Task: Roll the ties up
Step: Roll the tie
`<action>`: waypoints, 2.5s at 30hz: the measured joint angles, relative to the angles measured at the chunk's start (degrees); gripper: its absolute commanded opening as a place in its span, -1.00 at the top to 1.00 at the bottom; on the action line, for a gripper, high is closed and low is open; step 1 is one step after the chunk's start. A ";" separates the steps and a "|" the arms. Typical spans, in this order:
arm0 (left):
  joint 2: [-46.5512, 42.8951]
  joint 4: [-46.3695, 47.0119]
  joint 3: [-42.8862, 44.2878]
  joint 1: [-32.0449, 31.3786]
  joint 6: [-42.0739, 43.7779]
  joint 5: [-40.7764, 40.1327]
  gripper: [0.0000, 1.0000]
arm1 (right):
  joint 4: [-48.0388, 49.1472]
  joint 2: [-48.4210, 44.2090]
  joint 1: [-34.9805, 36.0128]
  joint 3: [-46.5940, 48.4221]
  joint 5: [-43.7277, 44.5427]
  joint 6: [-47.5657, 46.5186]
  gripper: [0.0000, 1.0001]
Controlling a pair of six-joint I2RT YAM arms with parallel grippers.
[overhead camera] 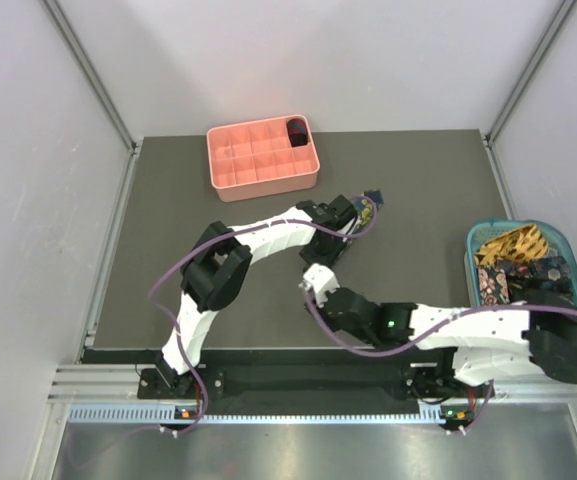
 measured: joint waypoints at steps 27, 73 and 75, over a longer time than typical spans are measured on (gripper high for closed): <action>6.19 -10.62 10.27 0.59 1.51 2.29 0.44 | -24.06 49.86 1.95 40.13 36.48 -14.84 -0.46; 9.20 -17.09 22.84 1.99 1.51 1.70 -0.67 | -24.63 52.92 -5.14 43.98 32.83 -15.34 0.39; 7.32 -15.21 22.36 2.67 0.83 1.73 -0.71 | -24.63 52.76 -5.18 43.91 32.68 -15.32 0.41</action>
